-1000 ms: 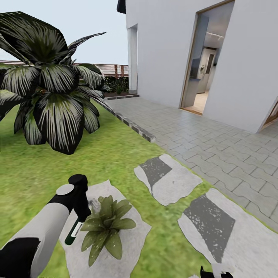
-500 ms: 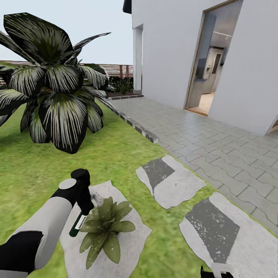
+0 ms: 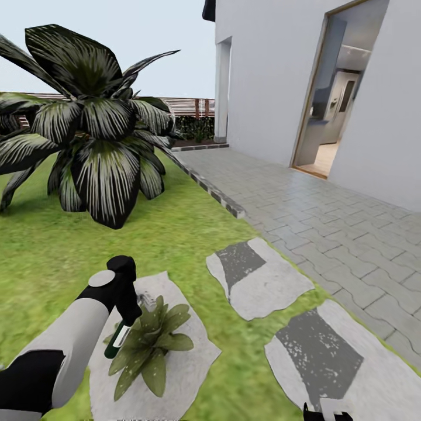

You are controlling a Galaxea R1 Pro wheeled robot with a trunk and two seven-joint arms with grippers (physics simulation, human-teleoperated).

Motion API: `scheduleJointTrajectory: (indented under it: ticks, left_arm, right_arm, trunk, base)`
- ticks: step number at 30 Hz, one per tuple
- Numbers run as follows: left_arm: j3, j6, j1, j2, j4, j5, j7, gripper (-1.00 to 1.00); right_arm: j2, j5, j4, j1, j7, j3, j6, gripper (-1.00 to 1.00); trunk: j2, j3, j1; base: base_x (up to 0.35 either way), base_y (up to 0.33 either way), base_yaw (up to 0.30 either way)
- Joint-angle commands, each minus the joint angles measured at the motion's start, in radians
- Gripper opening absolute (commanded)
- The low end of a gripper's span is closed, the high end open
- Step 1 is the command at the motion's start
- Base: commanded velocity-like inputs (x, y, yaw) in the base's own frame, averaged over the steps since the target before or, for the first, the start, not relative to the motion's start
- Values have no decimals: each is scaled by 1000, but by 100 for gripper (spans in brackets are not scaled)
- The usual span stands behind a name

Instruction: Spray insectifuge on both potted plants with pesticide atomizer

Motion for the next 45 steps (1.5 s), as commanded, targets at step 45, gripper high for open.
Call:
scheduleJointTrajectory:
  ticks: [45]
  left_arm:
    - [86,16,151,29,16,9,-9,-100]
  right_arm:
    - [-3,12,2,0,-1,-7,-2,100]
  trunk:
    - [0,-1,0]
  base:
    - [-42,-192,233]
